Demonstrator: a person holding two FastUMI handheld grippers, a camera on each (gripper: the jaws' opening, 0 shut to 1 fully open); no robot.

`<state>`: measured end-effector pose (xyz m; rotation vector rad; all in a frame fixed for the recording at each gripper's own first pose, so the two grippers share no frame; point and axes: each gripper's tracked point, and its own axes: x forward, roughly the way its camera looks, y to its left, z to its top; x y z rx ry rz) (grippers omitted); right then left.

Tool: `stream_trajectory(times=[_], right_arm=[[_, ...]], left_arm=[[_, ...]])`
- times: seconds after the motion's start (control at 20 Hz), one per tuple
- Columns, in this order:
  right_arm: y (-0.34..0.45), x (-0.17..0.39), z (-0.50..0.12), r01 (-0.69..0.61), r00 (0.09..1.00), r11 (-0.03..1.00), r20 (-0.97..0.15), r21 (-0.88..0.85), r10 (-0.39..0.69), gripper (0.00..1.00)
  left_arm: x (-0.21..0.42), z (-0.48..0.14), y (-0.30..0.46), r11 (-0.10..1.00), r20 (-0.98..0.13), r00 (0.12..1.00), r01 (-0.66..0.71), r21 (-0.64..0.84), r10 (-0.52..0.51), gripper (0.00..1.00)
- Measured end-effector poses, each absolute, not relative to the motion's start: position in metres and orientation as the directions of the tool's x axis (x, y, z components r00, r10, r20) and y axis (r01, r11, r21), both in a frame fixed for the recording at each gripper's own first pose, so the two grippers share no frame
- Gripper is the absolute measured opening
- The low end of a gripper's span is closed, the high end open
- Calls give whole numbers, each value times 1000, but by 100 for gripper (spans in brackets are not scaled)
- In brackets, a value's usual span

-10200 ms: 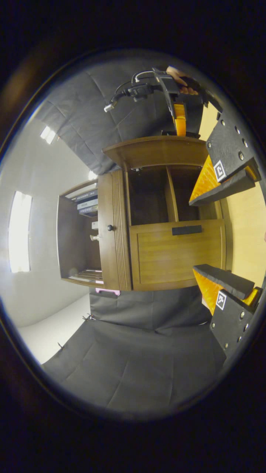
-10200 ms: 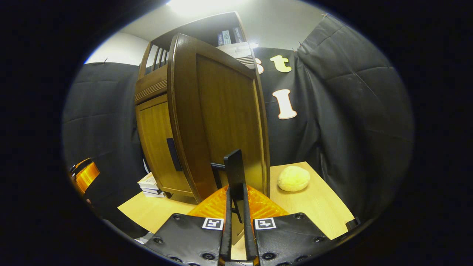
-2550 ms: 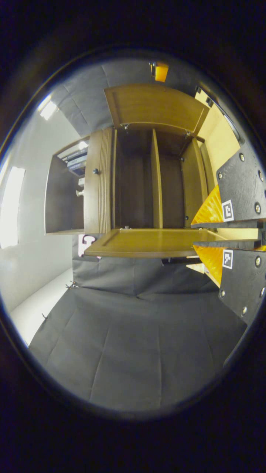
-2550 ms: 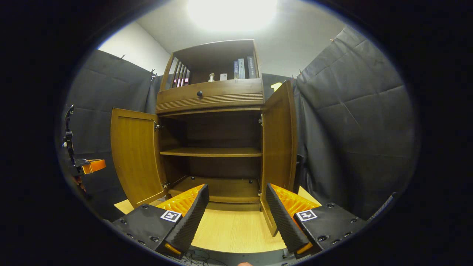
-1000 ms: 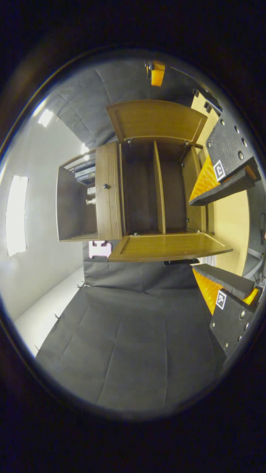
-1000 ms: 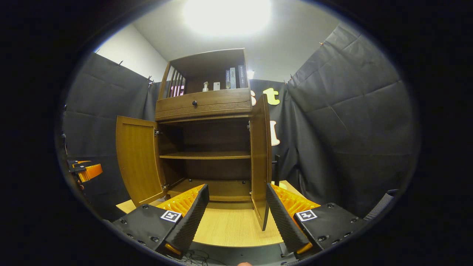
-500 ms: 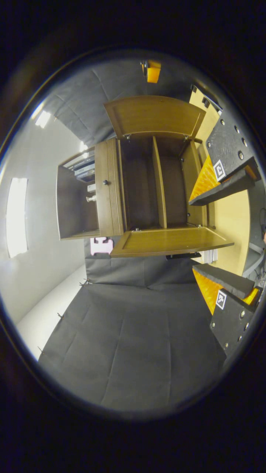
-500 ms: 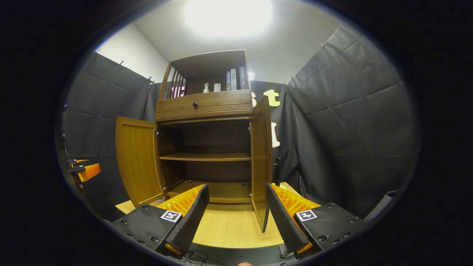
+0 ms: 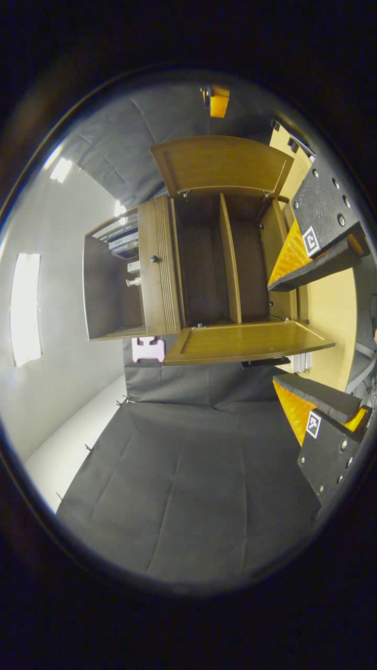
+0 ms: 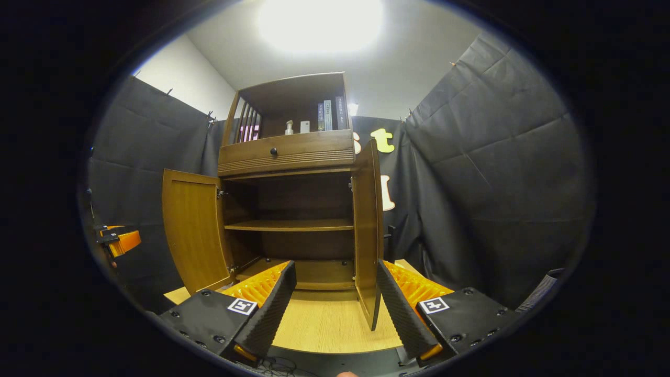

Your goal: Open the right door of the double-door shoe cabinet with the right hand, and open the left door with the left hand.

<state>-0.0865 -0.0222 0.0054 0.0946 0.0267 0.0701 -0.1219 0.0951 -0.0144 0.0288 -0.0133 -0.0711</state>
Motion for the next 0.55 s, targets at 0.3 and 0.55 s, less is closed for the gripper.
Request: stream_trajectory(times=[0.3,0.55], right_arm=[[-21,-85,6,-71,997,994,-21,88,73,96],[-19,-80,8,-70,997,994,-15,86,71,92]], left_arm=[[-118,-13,96,997,16,997,72,26,-72,92],[-112,-15,94,997,12,997,74,25,-74,92]])
